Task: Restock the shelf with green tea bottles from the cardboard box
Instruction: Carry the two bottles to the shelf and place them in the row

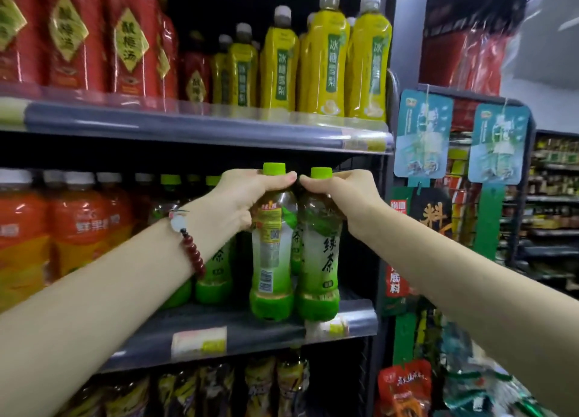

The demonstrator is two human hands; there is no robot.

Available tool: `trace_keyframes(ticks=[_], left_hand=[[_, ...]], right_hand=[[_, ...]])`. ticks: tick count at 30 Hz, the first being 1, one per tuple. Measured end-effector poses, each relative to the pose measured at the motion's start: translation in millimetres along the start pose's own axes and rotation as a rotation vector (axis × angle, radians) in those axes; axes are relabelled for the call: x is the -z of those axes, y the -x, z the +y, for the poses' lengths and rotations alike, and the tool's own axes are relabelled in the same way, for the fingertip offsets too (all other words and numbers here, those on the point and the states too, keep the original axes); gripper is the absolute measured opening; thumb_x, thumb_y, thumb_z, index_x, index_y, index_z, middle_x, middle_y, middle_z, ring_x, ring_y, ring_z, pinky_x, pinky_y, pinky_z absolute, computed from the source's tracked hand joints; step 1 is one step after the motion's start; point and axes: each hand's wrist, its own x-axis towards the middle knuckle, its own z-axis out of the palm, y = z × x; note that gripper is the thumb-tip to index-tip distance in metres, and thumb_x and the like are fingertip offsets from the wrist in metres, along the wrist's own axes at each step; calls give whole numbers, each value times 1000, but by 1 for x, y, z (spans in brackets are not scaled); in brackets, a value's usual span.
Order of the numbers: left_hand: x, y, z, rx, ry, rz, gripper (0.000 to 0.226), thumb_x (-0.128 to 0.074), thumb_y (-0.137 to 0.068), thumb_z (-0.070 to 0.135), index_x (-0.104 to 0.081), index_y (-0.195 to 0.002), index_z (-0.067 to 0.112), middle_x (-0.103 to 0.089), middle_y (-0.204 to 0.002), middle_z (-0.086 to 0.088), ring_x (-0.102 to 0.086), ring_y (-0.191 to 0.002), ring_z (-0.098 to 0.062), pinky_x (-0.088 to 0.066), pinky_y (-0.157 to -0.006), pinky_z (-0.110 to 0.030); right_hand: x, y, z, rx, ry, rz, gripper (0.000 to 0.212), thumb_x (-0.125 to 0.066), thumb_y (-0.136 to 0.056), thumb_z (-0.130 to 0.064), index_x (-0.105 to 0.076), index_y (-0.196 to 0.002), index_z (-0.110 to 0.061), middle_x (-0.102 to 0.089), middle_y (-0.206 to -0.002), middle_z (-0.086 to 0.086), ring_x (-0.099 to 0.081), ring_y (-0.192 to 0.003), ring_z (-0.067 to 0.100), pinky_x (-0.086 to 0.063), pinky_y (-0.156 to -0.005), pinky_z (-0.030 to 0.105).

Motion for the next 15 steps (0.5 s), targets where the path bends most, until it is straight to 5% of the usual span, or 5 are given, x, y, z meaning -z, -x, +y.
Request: trace_keyframes(ticks=[3, 7, 11, 13, 15], left_hand=[[2, -5, -1, -81, 19, 28, 17, -80, -68, 6, -70, -81, 5, -72, -71, -12, -71, -57, -22, -57, -52, -34], [8, -9, -13, -105, 9, 54, 20, -80, -68, 7, -71, -86, 6, -74, -79, -13, -72, -68, -23, -59, -65, -36], [12, -13, -21, -149, -7, 66, 23, -81, -69, 14, -72, -90, 8, -75, -87, -12, -72, -80, -25, -59, -79, -41], [14, -12, -36, -204, -69, 72, 35, -82, -67, 27, -71, -98, 15, -76, -94, -6, -72, -90, -23, -57, -86, -42], [17, -6, -55, -278, -173, 92, 62, -83, -59, 44, -64, -114, 24, -73, -104, 4, -69, -98, -15, -53, -92, -38]], right_hand=[[-5, -6, 4, 25, -16, 4, 56, -90, -41, -43, -78, -84, -10, -77, -87, 10, -75, -80, 27, -61, -79, 44], [-10, -3, 12, 76, -9, 3, 34, -90, -56, -38, -78, -76, -14, -78, -79, 5, -75, -76, 22, -62, -79, 39], [-10, -5, 19, 93, 0, -24, 33, -86, -62, -42, -78, -80, -16, -78, -82, 3, -75, -80, 21, -60, -84, 41], [-10, 1, 29, 125, 46, -38, 47, -77, -69, -55, -76, -100, -19, -76, -100, -1, -71, -96, 18, -55, -93, 40], [-10, 14, 40, 158, 95, -61, 66, -65, -79, -60, -54, -133, -24, -59, -126, -11, -57, -115, 12, -45, -100, 32]])
